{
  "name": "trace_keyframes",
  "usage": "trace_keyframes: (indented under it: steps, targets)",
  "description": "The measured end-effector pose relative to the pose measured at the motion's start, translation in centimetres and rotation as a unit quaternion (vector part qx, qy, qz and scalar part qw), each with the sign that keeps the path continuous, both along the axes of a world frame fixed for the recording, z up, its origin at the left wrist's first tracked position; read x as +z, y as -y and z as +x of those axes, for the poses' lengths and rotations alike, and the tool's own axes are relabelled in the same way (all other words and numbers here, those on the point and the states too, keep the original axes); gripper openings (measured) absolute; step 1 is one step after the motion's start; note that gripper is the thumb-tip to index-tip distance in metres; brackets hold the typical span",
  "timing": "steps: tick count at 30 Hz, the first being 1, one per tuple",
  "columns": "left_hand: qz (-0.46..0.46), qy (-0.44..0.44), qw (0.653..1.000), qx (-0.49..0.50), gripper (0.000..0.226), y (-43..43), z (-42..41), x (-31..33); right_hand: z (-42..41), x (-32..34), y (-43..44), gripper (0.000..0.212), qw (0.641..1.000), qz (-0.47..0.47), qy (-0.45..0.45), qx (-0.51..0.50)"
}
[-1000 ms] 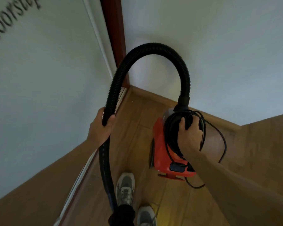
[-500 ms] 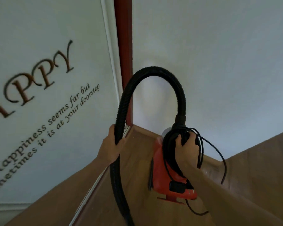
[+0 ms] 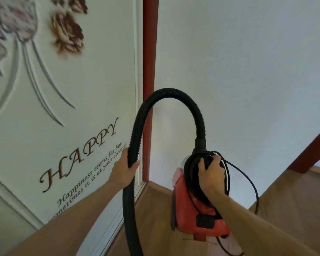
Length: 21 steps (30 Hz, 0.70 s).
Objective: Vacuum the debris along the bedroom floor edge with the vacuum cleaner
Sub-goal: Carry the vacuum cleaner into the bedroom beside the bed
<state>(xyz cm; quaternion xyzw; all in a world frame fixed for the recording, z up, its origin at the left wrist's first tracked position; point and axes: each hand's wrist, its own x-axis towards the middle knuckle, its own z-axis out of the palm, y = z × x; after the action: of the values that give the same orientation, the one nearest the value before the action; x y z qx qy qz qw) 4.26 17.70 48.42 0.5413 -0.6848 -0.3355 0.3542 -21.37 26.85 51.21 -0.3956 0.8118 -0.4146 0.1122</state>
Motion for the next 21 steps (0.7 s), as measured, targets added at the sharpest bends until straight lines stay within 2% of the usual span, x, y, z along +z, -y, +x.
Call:
trace_keyframes:
  steps: [12, 17, 21]
  targets:
    - [-0.059, 0.005, 0.998, 0.03, 0.047, -3.5, 1.6, 20.2, 0.6, 17.7, -2.1, 0.033, 0.995, -0.084, -0.039, 0.04]
    - [-0.061, 0.02, 0.996, 0.058, 0.045, -3.1, 1.2, 24.8, -0.4, 21.8, 0.4, 0.028, 0.991, -0.109, -0.038, 0.071]
    - [-0.057, 0.03, 0.993, 0.095, 0.045, -2.4, -0.4, 26.6, -2.0, 23.2, 4.1, 0.033, 0.987, -0.109, -0.042, 0.11]
